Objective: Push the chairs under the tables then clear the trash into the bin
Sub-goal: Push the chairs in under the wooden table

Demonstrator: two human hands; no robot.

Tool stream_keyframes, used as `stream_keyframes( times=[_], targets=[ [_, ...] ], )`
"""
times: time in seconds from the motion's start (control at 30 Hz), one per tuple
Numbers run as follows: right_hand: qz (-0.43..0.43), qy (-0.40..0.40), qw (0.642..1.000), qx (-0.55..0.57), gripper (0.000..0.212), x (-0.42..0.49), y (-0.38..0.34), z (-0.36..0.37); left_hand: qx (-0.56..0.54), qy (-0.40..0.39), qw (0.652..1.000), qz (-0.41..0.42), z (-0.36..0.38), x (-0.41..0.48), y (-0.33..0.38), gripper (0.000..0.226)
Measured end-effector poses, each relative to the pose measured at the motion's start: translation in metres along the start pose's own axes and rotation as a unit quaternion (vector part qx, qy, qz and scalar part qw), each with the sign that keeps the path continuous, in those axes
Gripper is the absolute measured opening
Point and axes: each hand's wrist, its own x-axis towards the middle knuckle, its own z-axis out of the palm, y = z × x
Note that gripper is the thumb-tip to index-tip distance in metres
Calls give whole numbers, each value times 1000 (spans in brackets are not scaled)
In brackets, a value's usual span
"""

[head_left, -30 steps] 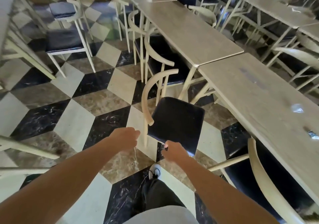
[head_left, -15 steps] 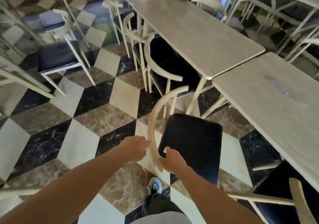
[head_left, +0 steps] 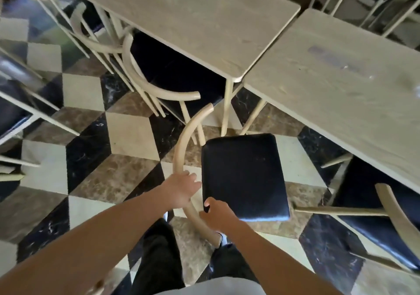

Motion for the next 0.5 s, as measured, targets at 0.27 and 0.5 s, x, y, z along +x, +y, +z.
stream_keyframes(
  times=[0.27,0.5],
  targets=[
    [45,-40,998,-7,54,22,-20,8,104,-58,978,171,10,50,-51,29],
    [180,34,982,45,70,49,-80,44,170,-33,943,286,26,87,-127,55]
  ],
)
